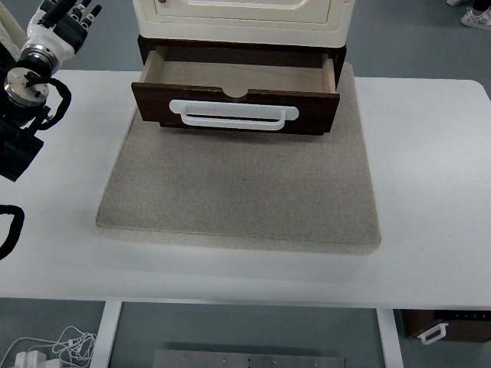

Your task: Close the drawer under the combination cabinet

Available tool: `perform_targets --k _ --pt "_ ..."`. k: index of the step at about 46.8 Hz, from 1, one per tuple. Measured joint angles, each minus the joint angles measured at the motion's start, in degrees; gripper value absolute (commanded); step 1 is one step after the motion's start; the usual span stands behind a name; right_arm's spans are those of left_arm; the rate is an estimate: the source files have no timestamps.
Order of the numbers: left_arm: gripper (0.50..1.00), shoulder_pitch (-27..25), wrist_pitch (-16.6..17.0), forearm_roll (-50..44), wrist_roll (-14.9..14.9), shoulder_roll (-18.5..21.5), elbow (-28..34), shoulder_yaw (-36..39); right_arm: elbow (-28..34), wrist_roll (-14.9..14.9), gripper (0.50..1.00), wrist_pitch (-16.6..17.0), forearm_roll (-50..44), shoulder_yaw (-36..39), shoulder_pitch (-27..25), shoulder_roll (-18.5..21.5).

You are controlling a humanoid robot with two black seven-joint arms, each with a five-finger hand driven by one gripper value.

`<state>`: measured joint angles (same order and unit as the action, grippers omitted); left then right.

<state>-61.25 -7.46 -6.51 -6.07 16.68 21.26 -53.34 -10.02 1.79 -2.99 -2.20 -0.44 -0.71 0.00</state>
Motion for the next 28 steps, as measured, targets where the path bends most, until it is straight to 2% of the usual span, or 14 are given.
perform_targets --k 23,28 --pt "0.996 -1.2 -0.16 -1.44 0.03 0.49 -0.01 -0.2 0.0 0.04 0.952 0.0 0.0 0.0 0.01 0.0" --pt "0.999 -1.23 -1.39 -1.15 0.03 0.71 0.28 -0.64 0.0 0.03 0.952 0.0 0.0 0.0 0.01 0.0"
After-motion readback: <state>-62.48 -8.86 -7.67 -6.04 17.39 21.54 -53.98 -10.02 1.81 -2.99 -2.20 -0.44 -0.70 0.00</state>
